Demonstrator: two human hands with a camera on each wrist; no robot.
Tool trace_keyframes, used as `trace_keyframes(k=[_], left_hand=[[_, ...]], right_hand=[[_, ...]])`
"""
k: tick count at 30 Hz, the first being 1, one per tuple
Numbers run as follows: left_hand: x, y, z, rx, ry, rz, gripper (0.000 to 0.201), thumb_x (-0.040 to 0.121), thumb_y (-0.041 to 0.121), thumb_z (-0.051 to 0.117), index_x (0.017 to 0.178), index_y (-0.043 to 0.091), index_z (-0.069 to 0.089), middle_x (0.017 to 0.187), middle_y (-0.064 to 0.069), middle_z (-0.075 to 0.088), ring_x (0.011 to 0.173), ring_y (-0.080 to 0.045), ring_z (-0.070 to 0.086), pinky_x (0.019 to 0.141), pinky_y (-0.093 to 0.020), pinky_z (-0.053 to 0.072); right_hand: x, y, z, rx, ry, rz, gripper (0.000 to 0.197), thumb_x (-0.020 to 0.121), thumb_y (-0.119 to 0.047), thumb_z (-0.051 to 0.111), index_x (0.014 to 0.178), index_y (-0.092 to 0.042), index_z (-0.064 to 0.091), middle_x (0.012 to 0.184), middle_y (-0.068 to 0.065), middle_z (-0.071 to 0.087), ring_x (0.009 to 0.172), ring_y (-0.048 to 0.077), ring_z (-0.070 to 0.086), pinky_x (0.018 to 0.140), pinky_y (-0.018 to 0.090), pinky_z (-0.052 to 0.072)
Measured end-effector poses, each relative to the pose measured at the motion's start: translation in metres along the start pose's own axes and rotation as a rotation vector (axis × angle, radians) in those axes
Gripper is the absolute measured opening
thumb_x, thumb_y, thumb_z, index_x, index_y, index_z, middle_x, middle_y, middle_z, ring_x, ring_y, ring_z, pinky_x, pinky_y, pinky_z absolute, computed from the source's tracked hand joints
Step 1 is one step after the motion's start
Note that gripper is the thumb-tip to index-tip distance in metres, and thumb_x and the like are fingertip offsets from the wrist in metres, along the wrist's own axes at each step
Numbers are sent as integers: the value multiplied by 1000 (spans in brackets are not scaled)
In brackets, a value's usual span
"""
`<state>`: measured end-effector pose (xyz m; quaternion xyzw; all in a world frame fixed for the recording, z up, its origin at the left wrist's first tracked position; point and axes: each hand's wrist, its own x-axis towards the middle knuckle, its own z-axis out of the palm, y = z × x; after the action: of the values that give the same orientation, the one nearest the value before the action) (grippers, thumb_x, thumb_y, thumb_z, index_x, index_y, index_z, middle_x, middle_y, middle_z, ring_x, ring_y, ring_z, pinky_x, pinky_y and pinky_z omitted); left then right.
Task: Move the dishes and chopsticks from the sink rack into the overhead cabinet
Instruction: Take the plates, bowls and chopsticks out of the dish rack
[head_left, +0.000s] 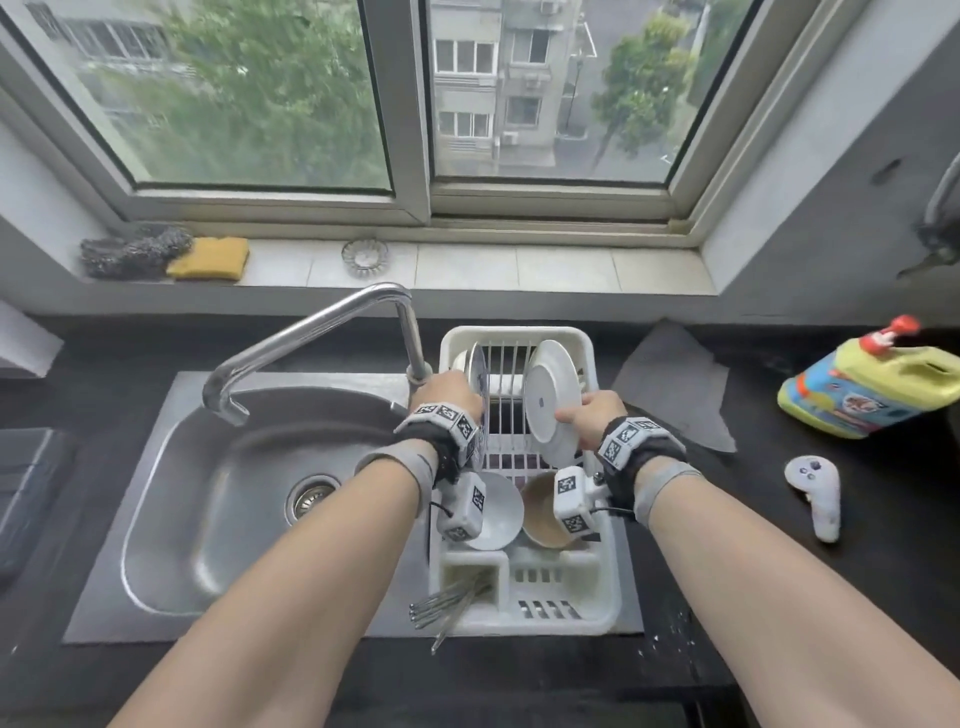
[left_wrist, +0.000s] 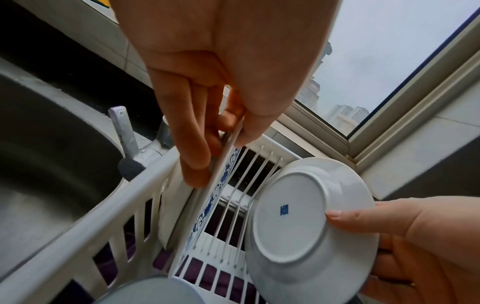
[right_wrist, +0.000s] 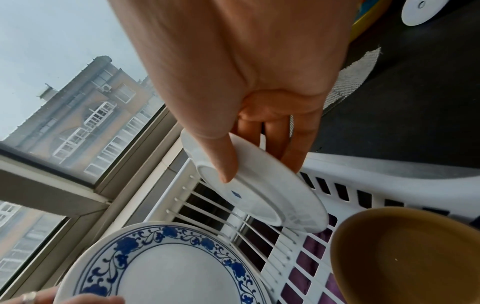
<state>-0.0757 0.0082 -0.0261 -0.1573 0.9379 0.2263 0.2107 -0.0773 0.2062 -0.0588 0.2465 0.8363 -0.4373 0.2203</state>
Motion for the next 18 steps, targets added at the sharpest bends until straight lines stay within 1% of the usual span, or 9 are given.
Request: trace_keyframes(k=[2,4,7,8,12,14,15,17,18], left_hand=[[-6,5,-2,-48,-1,-15,35,101,30,42,110,5,66,111,-17,67,104,-37,64,82,-39,49],[-12,9,-3,-141,-3,-38,33,94,32,47,107,7,65,107,-14,68,102,-37,65,88,-39,54],[-16,13,0,-363,-2,-63,39,73,38,48,98,12,64,99,-12,72,87,-33,72,80,-46,61],[-17,16,3,-427,11,-62,38,71,38,48,94,13,64,96,-13,72,84,-33,73,77,-48,62],[-60,36,-5,-698,85,-116,17,88,24,54,87,9,60,92,-13,69,80,-32,73,73,-48,64],[-74,38,0,-841,133,-177,11,93,15,54,92,4,56,95,-15,64,81,-32,68,77,-47,63],[-82,38,2,-949,142,-213,11,93,9,55,100,1,55,101,-19,63,85,-35,68,78,-49,62],[-95,39,7,-1169,142,-287,28,93,-1,54,120,-5,51,113,-26,62,96,-41,68,79,-53,61],[-104,41,8,-1252,131,-309,31,92,-5,52,123,-7,50,116,-29,62,99,-42,67,82,-53,60]], right_hand=[[1,0,-5,-23,-9,-17,15,85,-17,75,77,-11,64,94,14,71,91,34,71,86,50,59],[1,0,-12,-34,2,-59,18,84,-18,76,73,-13,62,95,15,73,90,33,72,85,49,59],[-1,-2,-27,-33,-3,-119,20,82,-21,77,70,-14,62,95,16,75,87,34,73,83,50,60],[-4,-5,-33,-36,-8,-146,22,83,-22,76,67,-15,62,94,16,75,87,34,72,83,50,60],[-21,-23,-60,-39,13,-284,21,83,-26,74,66,-16,65,90,9,74,85,28,70,82,39,58],[-31,-31,-71,-74,-7,-365,16,85,-28,74,74,-17,70,87,5,74,82,24,70,78,34,56],[-36,-33,-75,-97,-22,-413,17,85,-30,73,77,-16,74,85,3,75,81,23,71,77,35,58],[-48,-36,-80,-155,-36,-514,20,86,-36,71,86,-18,79,81,-2,76,78,20,72,76,37,60],[-55,-36,-81,-193,-36,-574,19,85,-39,70,88,-23,80,78,-4,76,76,19,71,74,36,60]])
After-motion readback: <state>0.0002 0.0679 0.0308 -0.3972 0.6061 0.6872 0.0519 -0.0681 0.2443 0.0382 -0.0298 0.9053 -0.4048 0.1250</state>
